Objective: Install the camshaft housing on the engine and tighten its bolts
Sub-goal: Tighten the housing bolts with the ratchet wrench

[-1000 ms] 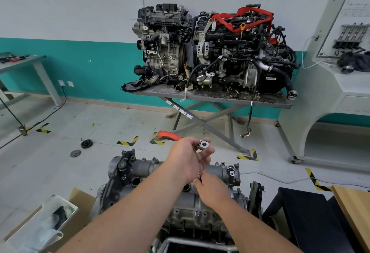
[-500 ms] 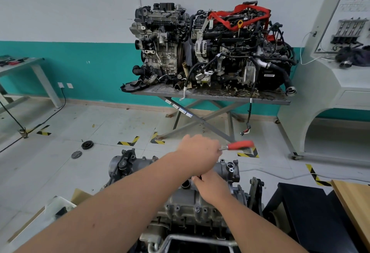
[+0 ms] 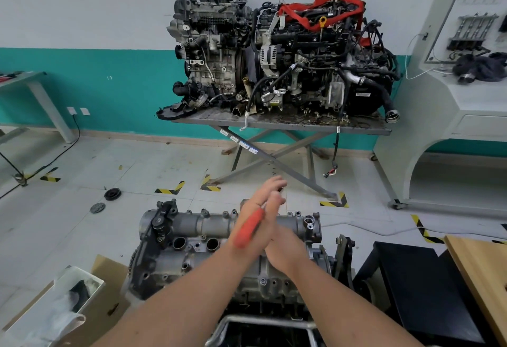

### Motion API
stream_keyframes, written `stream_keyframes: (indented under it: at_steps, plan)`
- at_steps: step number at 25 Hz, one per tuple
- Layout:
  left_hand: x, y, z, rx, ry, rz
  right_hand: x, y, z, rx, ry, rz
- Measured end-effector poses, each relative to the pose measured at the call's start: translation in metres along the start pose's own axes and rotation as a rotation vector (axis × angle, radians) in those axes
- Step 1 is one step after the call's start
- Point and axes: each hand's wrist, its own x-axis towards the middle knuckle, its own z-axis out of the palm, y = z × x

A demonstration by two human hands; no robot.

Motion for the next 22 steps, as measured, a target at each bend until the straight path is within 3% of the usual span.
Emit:
stream_keyframes:
  at_steps: [6, 10, 13, 16, 19, 22]
  plan:
    - [0.008, 0.008, -0.001, -0.121, 0.180, -0.136, -0.002, 0.001, 0.000, -0.007, -0.056, -0.002]
    - [0.017, 0.032, -0.010, 0.082, 0.089, -0.302, -0.002, 0.001, 0.000, -0.054, -0.053, -0.038]
    - [0.017, 0.053, -0.010, 0.366, -0.072, -0.346, -0.003, 0.001, -0.002, -0.075, -0.074, -0.055]
    - [0.015, 0.068, -0.002, 0.803, -0.240, -0.293, -0.003, 0.000, -0.002, -0.083, -0.058, -0.070]
    - [0.012, 0.071, 0.012, 1.239, -0.419, -0.078, -0.004, 0.003, 0.000, -0.055, -0.053, -0.046]
    - [0.008, 0.065, 0.016, 1.691, -0.477, 0.243, -0.003, 0.006, 0.003, -0.034, -0.022, -0.038]
